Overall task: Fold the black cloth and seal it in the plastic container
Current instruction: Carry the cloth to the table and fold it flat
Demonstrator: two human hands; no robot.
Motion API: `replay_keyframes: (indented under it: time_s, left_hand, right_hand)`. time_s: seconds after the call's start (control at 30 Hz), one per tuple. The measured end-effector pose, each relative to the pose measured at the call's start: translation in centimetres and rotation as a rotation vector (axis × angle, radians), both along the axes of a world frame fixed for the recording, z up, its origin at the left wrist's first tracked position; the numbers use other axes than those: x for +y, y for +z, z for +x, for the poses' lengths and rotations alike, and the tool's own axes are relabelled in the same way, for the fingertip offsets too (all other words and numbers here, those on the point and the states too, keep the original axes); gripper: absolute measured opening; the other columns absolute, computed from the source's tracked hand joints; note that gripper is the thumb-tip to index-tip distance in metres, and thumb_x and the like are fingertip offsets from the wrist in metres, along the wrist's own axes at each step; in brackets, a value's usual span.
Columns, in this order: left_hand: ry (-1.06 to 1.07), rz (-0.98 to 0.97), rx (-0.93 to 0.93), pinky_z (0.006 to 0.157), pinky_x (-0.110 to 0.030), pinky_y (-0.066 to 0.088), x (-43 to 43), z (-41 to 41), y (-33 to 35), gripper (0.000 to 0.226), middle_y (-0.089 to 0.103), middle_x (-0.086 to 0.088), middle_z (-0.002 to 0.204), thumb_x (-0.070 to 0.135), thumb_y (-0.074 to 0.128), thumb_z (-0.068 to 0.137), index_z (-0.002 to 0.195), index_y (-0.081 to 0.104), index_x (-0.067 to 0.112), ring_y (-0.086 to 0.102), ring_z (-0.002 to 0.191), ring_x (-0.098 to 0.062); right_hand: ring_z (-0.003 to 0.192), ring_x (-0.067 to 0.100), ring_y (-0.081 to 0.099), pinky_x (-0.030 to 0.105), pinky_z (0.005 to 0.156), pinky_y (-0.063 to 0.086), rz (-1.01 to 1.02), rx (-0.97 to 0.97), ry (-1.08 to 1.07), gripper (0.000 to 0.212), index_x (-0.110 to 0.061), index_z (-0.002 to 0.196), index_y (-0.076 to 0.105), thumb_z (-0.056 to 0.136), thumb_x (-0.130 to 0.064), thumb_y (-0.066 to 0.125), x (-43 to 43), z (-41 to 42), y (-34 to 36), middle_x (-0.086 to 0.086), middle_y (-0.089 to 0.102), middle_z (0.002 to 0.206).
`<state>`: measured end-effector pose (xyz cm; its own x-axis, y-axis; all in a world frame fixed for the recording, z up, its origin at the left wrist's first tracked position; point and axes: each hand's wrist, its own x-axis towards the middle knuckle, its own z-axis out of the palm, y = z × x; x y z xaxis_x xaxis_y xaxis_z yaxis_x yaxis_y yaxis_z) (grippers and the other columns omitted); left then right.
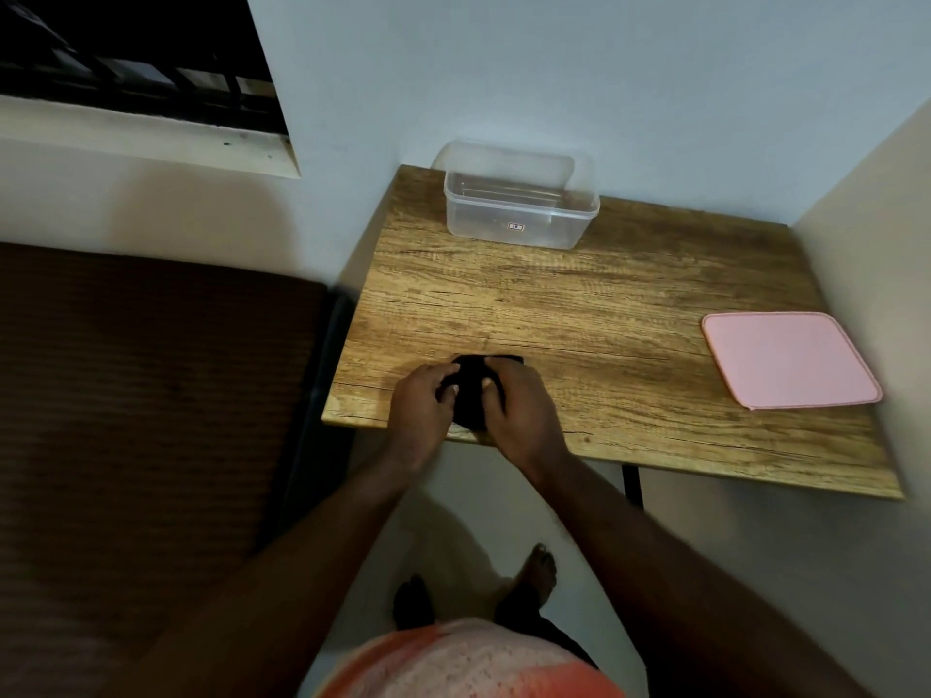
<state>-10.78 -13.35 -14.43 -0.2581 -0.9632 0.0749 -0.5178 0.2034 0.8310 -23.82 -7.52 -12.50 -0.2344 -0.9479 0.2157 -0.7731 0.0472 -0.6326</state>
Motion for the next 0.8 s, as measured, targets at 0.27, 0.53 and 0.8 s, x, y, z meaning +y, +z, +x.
replay_keyframes:
  time_s: [0.27, 0.53, 0.8]
  left_hand:
    - [-0.049, 0.022, 0.033, 0.092, -0.032, 0.049, 0.6, 0.1, 0.6, 0.033, 0.068, -0.009, 0.114, 0.008, 0.059, 0.092, 0.124, 0.062, 0.007, 0.063, 0.103, -0.020]
    - [0.026, 0.124, -0.085, 0.091, -0.036, 0.049, 0.4, -1.0, 1.0, 0.036, 0.066, -0.011, 0.112, 0.014, 0.060, 0.091, 0.126, 0.058, 0.007, 0.060, 0.104, -0.025]
    - [-0.036, 0.582, -0.052, 0.065, -0.030, 0.050, -2.7, -1.9, 2.8, 0.017, 0.065, -0.009, 0.076, 0.008, 0.073, 0.080, 0.069, 0.060, 0.006, 0.062, 0.075, -0.021]
  right_hand:
    - [0.151, 0.026, 0.009, 0.042, 0.121, 0.005, 0.262, 0.203, 0.070, 0.054, -0.016, 0.155, 0.023, 0.105, -0.038, 0.026, -1.5, 0.3, -3.6, 0.010, 0.018, 0.163]
    - [0.151, 0.027, -0.014, 0.041, 0.119, -0.008, 0.374, 0.246, -0.012, 0.075, -0.008, 0.156, -0.001, 0.101, -0.055, 0.020, 0.0, -0.9, -3.9, 0.013, -0.007, 0.165]
    - [0.149, 0.032, 0.015, 0.047, 0.120, 0.008, 0.244, -0.047, -0.155, 0.067, -0.006, 0.153, 0.023, 0.101, -0.048, 0.030, 0.6, -1.4, -3.4, 0.015, 0.029, 0.158]
